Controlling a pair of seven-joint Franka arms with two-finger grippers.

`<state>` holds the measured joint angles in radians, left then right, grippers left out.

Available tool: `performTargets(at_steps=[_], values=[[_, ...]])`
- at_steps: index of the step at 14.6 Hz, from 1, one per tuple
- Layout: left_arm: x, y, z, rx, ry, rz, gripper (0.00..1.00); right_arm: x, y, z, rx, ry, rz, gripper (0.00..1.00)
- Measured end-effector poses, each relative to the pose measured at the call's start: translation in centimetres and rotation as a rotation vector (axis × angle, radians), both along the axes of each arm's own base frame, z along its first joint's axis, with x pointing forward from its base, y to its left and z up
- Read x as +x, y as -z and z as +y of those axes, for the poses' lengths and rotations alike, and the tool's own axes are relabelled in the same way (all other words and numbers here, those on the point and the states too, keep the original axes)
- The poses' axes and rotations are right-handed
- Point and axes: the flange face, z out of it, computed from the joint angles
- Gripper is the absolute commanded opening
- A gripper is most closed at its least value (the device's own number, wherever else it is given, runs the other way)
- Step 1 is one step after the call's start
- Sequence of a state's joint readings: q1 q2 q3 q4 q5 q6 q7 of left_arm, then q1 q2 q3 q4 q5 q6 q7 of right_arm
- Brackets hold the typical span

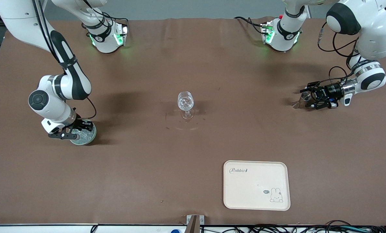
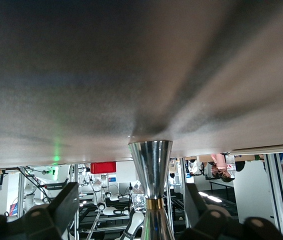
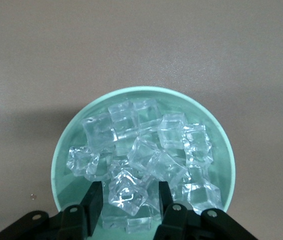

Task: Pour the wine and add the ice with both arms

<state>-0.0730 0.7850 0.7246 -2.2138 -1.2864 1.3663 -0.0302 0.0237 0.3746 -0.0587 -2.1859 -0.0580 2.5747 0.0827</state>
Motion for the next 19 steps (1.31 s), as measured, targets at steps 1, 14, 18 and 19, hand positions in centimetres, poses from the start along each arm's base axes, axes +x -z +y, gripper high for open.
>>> performTargets(at_steps=[1, 14, 18, 19], values=[[0.0, 0.0, 0.0, -0.003, -0.010, -0.003, 0.90, 0.0, 0.0, 0.0, 0.000, 0.000, -0.001, 0.32], [0.4, 0.0, -1.7, -0.060, -0.020, -0.013, 0.88, 0.4, -0.5, 0.1, -0.001, 0.003, 0.022, 0.09], [0.7, -0.1, -1.8, -0.066, -0.041, -0.016, 0.78, 0.7, -0.8, 0.1, -0.002, 0.005, 0.017, 0.27], [0.7, -0.1, -1.8, -0.066, -0.042, -0.016, 0.67, 0.8, -0.9, 0.1, -0.002, 0.005, 0.021, 0.49]])
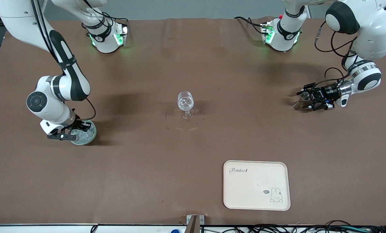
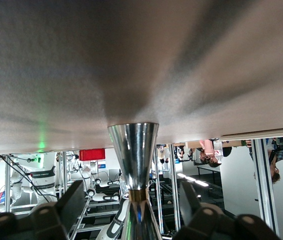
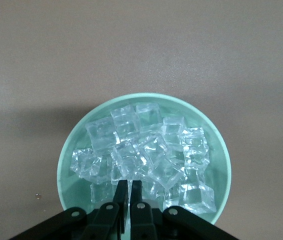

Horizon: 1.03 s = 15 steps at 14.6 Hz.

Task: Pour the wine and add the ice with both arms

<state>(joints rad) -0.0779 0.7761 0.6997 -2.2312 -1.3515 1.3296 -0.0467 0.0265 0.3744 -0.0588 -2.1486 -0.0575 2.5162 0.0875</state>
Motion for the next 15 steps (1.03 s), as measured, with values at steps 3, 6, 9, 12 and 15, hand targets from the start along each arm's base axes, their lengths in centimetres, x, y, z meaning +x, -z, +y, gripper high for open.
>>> performTargets(at_steps=[3, 6, 9, 12, 15], values=[[0.0, 0.0, 0.0, -0.001, -0.002, 0.000, 0.57, 0.9, -1.2, -0.1, -0.003, 0.004, 0.043, 0.51], [0.0, 0.0, 0.0, -0.002, -0.007, -0.001, 0.50, 2.4, -3.0, -0.1, -0.005, 0.004, 0.009, 0.51], [0.2, 0.0, -0.2, -0.008, -0.014, -0.007, 0.50, 3.3, -3.8, -0.1, -0.005, 0.002, -0.026, 0.51], [0.4, 0.0, -0.4, -0.014, -0.025, -0.016, 0.49, 3.4, -2.7, -0.1, -0.006, -0.010, -0.031, 0.51], [0.6, -0.1, -0.7, -0.019, -0.026, -0.020, 0.28, 3.6, -0.9, -0.2, -0.007, -0.028, -0.041, 0.51]])
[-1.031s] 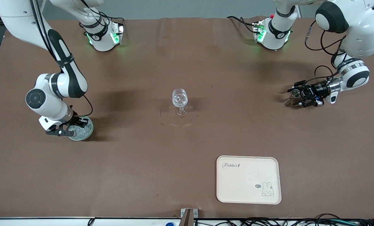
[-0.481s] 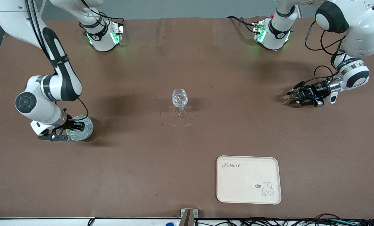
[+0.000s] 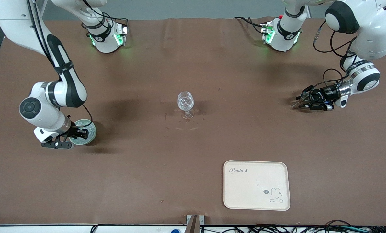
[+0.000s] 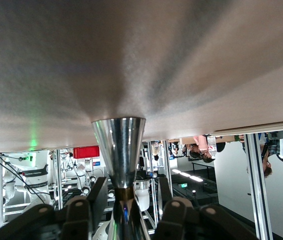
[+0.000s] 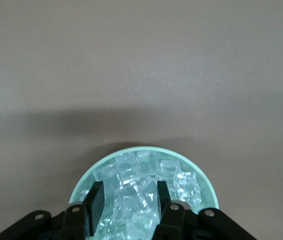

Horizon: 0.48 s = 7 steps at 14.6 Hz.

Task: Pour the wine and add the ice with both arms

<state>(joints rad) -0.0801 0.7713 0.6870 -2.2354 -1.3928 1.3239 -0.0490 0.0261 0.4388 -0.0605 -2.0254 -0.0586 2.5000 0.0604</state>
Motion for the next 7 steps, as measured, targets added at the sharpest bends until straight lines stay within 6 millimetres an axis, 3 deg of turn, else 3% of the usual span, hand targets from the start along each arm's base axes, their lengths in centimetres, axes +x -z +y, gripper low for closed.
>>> performTargets(at_steps=[2, 3, 7], values=[[0.03, 0.00, -0.04, -0.001, 0.000, -0.001, 0.06, -0.11, 0.97, 0.00, -0.001, -0.006, 0.011, 0.51], [0.03, 0.00, -0.04, 0.000, 0.000, -0.001, 0.00, -0.13, 1.10, 0.00, -0.001, -0.011, 0.013, 0.51], [0.12, -0.17, -0.46, -0.027, 0.003, -0.010, 0.00, -0.24, 1.18, -0.01, -0.001, -0.020, 0.026, 0.51]])
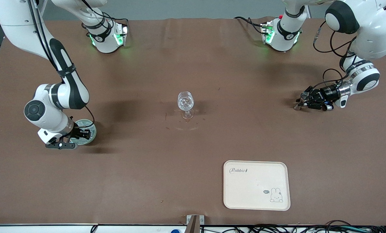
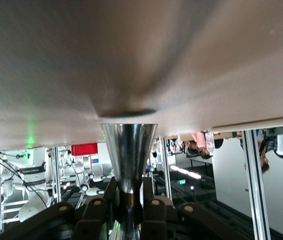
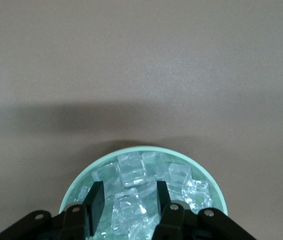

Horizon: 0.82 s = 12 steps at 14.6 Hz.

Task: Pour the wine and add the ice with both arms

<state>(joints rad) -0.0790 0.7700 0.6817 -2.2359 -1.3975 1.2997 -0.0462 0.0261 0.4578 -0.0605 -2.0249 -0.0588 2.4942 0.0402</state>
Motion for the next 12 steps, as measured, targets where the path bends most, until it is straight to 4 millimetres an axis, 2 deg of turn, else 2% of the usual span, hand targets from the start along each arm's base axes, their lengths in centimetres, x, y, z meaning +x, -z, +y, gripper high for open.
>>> performTargets(at_steps=[2, 4, 7, 12], values=[[0.4, -0.8, -0.7, -0.038, 0.013, -0.013, 0.00, -0.2, 0.1, 0.0, 0.000, 0.001, 0.020, 0.51], [1.7, -2.9, -1.2, -0.067, 0.019, -0.002, 0.00, -0.3, 0.1, 0.0, -0.001, 0.002, 0.046, 0.51], [4.3, -7.8, -2.5, -0.111, 0.035, 0.023, 0.00, -0.4, -0.3, -0.1, -0.002, 0.003, 0.073, 0.51], [8.0, -15.9, -7.6, -0.162, 0.149, 0.018, 0.00, -0.7, 0.1, 0.0, -0.002, 0.002, 0.089, 0.51]])
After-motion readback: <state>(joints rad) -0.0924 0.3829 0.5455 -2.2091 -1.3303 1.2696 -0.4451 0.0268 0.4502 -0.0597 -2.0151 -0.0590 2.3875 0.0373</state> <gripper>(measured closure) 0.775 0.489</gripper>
